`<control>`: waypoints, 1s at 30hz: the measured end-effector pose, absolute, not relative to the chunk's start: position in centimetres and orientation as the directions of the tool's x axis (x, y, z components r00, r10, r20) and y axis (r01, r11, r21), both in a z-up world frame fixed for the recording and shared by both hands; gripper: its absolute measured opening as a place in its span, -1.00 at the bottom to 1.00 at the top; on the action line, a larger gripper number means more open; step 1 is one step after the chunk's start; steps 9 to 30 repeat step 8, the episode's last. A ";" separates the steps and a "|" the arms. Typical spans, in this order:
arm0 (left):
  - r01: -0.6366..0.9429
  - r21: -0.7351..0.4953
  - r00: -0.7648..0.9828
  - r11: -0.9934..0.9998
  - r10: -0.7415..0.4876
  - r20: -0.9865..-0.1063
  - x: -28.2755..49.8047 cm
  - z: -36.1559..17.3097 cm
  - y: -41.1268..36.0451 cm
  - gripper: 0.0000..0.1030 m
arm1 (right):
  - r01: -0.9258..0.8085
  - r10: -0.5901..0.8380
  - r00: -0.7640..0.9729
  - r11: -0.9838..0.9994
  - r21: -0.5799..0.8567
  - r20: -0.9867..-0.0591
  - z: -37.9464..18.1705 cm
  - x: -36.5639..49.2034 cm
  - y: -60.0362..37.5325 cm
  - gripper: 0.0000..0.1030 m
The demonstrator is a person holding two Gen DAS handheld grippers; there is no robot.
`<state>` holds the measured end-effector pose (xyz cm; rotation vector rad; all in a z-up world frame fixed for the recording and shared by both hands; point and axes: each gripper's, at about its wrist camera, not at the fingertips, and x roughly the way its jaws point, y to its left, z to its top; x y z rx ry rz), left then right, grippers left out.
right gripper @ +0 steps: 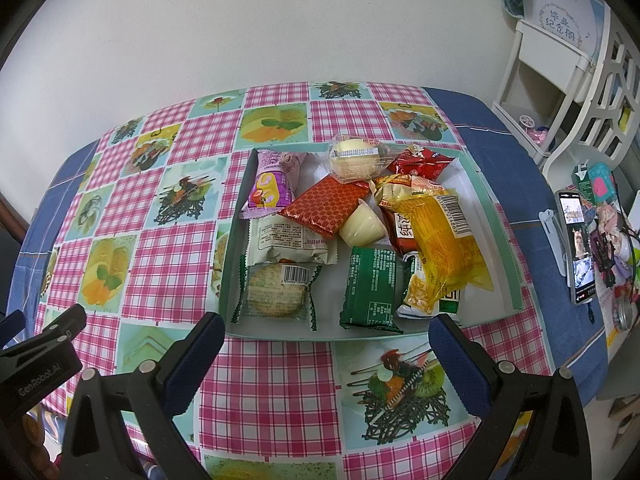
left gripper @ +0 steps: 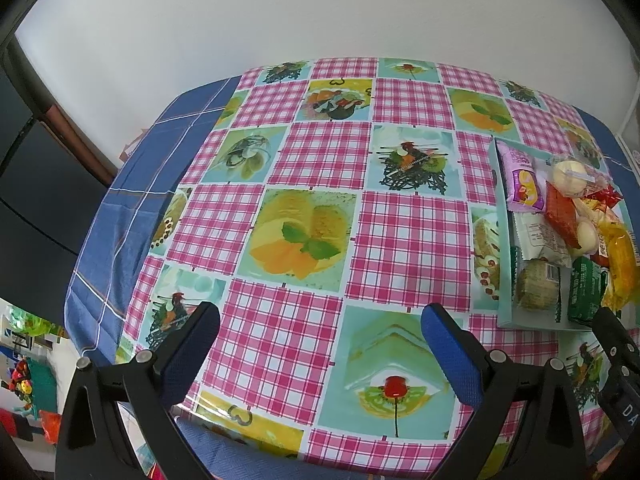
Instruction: Organize snacks
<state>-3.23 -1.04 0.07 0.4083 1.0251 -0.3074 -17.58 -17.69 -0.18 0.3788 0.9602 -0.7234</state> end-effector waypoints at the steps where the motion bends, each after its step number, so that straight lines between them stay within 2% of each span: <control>1: 0.430 0.184 0.491 0.884 -0.058 -0.869 -3.3 0.1 -1.0 0.95 | 0.706 -0.387 0.368 0.708 -0.017 -0.845 -0.2 -17.6 -17.7 1.00; 30: 0.417 0.181 0.497 0.891 -0.057 -0.866 -3.3 0.3 -1.1 0.95 | 0.705 -0.387 0.368 0.709 -0.018 -0.846 -0.2 -17.6 -17.7 1.00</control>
